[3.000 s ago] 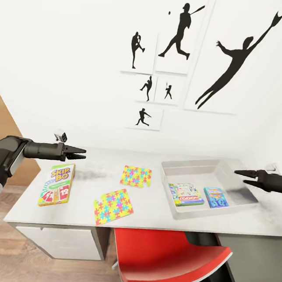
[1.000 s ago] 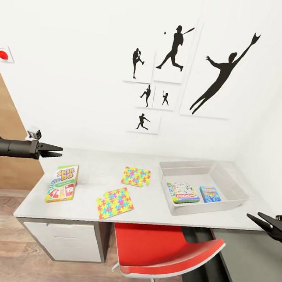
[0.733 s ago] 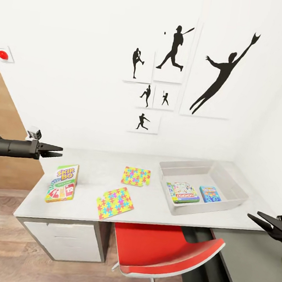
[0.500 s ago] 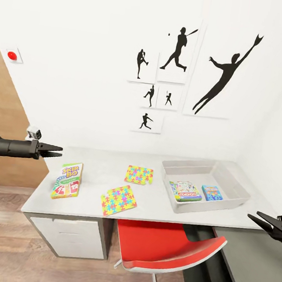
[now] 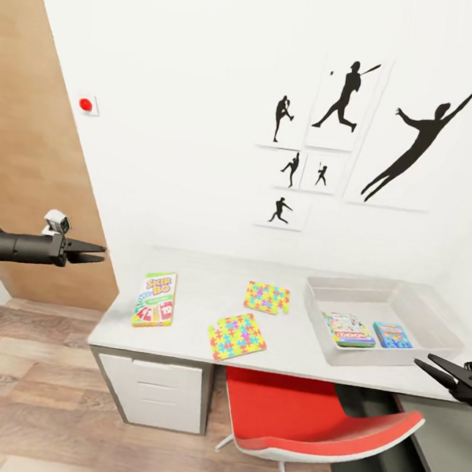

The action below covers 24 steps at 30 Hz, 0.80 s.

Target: Put all the toys in the child's room - the three board games (two on the bed and one on the table), the two jigsaw puzzles on the table, and the tennis ball on the table - inside the toy box on the table in the child's room.

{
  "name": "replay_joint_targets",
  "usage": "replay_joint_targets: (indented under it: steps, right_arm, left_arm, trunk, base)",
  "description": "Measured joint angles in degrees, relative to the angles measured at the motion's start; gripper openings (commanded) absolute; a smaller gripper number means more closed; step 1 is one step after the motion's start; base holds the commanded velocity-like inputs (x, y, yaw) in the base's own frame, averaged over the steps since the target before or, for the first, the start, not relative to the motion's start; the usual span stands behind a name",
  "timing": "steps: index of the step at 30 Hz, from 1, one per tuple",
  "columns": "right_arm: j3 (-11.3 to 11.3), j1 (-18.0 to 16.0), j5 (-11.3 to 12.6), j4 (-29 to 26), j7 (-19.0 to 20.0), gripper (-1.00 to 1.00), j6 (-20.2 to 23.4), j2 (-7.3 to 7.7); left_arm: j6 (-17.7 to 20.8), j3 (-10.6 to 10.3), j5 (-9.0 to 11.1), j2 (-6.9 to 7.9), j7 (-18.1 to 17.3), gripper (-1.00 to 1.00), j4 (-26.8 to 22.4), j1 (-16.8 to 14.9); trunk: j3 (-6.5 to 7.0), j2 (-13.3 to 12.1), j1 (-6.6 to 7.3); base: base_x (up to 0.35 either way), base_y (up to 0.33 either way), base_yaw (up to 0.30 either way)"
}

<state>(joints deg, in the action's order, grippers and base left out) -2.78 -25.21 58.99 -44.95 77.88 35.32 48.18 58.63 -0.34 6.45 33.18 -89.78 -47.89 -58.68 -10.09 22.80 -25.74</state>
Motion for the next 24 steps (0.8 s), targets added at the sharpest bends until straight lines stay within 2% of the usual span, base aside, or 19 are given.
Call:
replay_joint_targets:
  steps: [16,24]
  right_arm:
    - [0.06,-0.04,-0.06,-0.04,-0.08,1.00,-0.07,0.00]
    - [0.86,-0.03,-0.02,0.02,-0.81,1.00,0.04,0.01]
  left_arm:
    - [-0.01,-0.04,0.03,0.00,-0.01,1.00,0.00,0.00]
    - [-0.01,0.00,0.03,0.00,0.00,1.00,-0.01,0.00]
  trunk:
    - [1.47,0.00,0.00]
    - [1.97,-0.01,0.00]
  base:
    - [0.000,0.280,0.102]
    - [0.000,0.289,0.079]
